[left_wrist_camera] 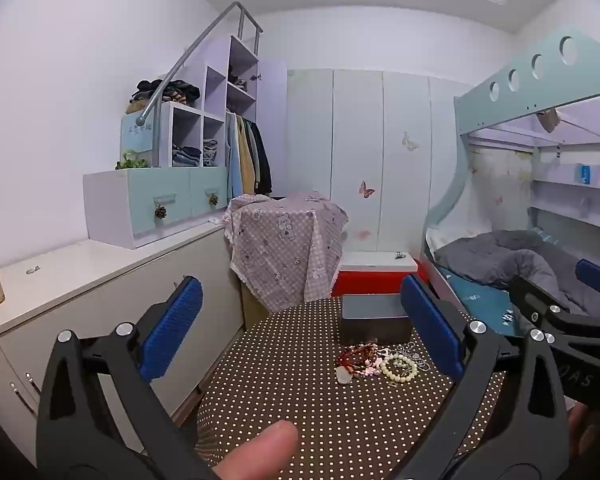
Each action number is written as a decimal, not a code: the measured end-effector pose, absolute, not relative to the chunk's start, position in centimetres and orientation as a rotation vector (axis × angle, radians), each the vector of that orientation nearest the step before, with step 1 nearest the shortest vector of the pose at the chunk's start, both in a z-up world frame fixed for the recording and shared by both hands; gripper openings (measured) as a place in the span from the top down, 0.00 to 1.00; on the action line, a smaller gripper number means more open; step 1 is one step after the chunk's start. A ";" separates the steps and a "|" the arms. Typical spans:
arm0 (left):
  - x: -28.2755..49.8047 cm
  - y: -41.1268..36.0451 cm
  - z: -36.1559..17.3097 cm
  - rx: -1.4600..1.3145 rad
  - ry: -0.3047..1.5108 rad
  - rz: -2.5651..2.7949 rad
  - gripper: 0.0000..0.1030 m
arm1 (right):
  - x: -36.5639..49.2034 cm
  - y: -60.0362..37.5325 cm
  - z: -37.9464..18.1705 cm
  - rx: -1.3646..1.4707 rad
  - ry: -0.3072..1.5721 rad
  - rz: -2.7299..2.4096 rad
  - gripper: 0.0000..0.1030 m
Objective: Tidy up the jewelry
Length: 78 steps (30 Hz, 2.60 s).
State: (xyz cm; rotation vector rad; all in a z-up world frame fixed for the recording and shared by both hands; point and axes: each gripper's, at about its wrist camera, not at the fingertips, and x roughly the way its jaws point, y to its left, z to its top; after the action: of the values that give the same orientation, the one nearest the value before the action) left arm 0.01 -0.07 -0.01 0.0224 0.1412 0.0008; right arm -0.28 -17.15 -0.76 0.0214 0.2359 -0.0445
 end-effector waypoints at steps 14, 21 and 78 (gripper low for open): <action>0.3 -0.8 0.2 0.017 0.148 0.005 0.06 | -0.5 -16.5 -0.1 0.001 0.235 -0.046 0.07; 0.1 -0.1 0.3 0.006 0.139 0.008 0.06 | -0.5 -17.2 0.4 0.008 0.229 -0.049 0.07; 19.2 0.0 -15.2 0.062 0.725 -0.017 0.06 | 14.9 -22.2 -12.7 0.011 0.669 -0.007 0.07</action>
State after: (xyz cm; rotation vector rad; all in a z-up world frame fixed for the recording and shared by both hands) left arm 19.22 -0.01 -15.19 0.0625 0.7245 -0.0171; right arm 14.87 -22.25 -12.66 0.0110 0.6695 -0.0065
